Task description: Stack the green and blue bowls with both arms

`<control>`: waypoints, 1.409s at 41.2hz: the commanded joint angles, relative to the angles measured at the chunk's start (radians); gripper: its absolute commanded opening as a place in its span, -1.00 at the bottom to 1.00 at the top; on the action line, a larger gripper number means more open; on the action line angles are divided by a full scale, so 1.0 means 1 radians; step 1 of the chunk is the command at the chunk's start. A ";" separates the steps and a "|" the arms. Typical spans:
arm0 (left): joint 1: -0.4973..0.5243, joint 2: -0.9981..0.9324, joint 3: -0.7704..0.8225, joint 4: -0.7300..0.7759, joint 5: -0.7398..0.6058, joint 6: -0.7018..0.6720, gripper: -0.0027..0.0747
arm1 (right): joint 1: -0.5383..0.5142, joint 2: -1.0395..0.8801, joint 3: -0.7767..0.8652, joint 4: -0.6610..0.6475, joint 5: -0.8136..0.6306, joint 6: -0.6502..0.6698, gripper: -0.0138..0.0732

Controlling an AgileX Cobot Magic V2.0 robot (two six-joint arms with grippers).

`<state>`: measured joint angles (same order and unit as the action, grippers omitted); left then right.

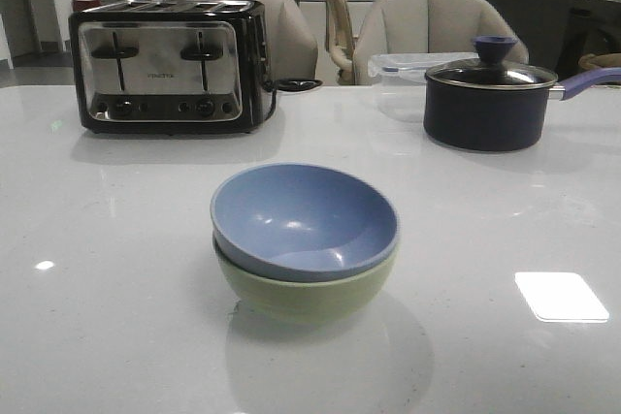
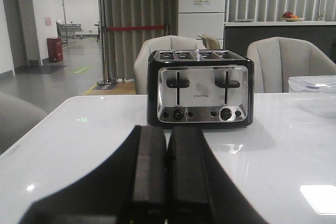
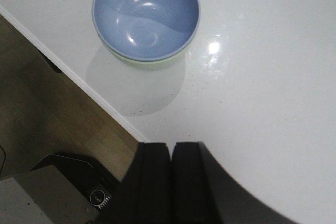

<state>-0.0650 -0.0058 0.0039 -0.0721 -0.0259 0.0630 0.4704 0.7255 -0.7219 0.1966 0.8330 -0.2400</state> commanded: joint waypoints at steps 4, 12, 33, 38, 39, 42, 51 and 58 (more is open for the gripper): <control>0.002 -0.017 0.007 -0.008 -0.088 0.001 -0.68 | -0.001 -0.004 -0.027 0.007 -0.057 -0.007 -0.59; 0.002 -0.017 0.007 -0.008 -0.088 0.001 -0.68 | -0.020 -0.033 -0.014 0.006 -0.062 -0.007 -0.59; 0.002 -0.017 0.007 -0.008 -0.088 0.001 -0.68 | -0.521 -0.635 0.534 -0.003 -0.671 -0.010 -0.59; 0.002 -0.017 0.007 -0.008 -0.088 0.001 -0.68 | -0.513 -0.718 0.623 -0.002 -0.712 -0.010 -0.59; 0.002 -0.017 0.007 -0.008 -0.088 0.001 -0.68 | -0.511 -0.730 0.637 -0.002 -0.716 -0.010 -0.59; 0.002 -0.017 0.007 -0.008 -0.088 0.001 -0.68 | -0.501 -0.748 0.673 -0.002 -0.739 -0.010 -0.59; 0.002 -0.017 0.007 -0.008 -0.088 0.001 -0.68 | -0.478 -0.756 0.745 0.017 -0.848 -0.010 -0.59; 0.002 -0.017 0.007 -0.008 -0.088 0.001 -0.68 | -0.478 -0.755 0.745 0.018 -0.841 -0.010 -0.59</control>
<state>-0.0650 -0.0058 0.0039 -0.0721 -0.0259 0.0630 -0.0069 -0.0097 0.0294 0.2099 0.0838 -0.2424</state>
